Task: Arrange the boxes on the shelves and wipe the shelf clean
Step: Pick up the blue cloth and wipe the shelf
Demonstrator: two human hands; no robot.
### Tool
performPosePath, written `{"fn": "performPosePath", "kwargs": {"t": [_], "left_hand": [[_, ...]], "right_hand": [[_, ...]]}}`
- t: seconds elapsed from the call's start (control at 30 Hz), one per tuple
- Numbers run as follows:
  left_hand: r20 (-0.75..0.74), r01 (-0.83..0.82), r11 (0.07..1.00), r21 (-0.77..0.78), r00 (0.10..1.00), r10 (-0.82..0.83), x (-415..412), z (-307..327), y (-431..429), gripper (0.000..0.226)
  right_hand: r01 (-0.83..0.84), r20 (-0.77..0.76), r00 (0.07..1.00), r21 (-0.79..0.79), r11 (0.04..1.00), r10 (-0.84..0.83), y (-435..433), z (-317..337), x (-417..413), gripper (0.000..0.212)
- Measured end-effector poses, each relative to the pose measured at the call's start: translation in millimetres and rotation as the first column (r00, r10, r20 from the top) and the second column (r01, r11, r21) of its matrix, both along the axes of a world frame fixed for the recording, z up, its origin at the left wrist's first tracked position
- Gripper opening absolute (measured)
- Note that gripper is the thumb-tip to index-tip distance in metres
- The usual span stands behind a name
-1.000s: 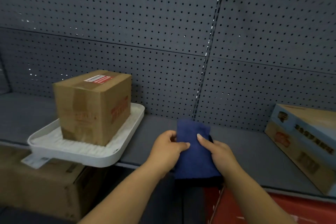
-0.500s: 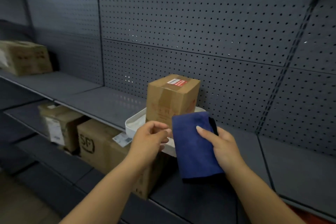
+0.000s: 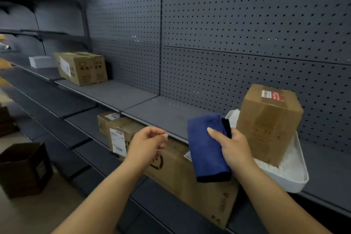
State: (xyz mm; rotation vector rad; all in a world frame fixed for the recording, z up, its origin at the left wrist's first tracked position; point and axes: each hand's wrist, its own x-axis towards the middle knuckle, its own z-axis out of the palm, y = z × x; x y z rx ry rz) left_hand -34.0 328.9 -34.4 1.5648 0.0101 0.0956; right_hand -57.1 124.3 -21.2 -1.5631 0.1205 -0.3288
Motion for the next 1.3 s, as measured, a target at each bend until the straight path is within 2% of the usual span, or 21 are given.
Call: {"fn": "performPosePath", "kwargs": {"t": [0.13,0.4,0.73,0.97,1.13,1.3], "left_hand": [[-0.017,0.0,1.0,0.02,1.0,0.0,21.6,-4.9,36.2,0.004],[-0.057,0.017,1.0,0.025,0.998,-0.015,69.4,-16.7,62.2,0.008],[-0.025,0.013,0.999,0.043,1.0,-0.012,163.7,-18.3,62.7,0.006],[0.033,0.053,0.988,0.147,0.998,-0.059,230.1,-20.6,52.8,0.008],[0.061,0.05,0.96,0.276,0.996,-0.07,265.3,-30.2,50.4,0.004],[0.111,0.088,0.915,0.394,0.984,-0.142,296.9,-38.4,55.0,0.002]], "right_hand": [[0.071,-0.03,0.997,0.018,0.997,-0.071,28.0,-8.0,25.2,0.013],[0.16,-0.12,0.98,0.011,0.987,-0.158,47.0,-14.3,78.1,0.048],[0.231,-0.092,0.968,-0.04,0.972,-0.234,30.1,-1.1,164.7,0.042],[0.38,-0.04,0.916,-0.24,0.893,-0.4,0.8,12.6,201.1,0.046],[0.457,-0.023,0.854,-0.446,0.77,-0.52,-15.7,23.5,197.7,0.036],[0.404,-0.046,0.81,-0.678,0.614,-0.585,-14.4,31.3,184.7,0.027]]}}
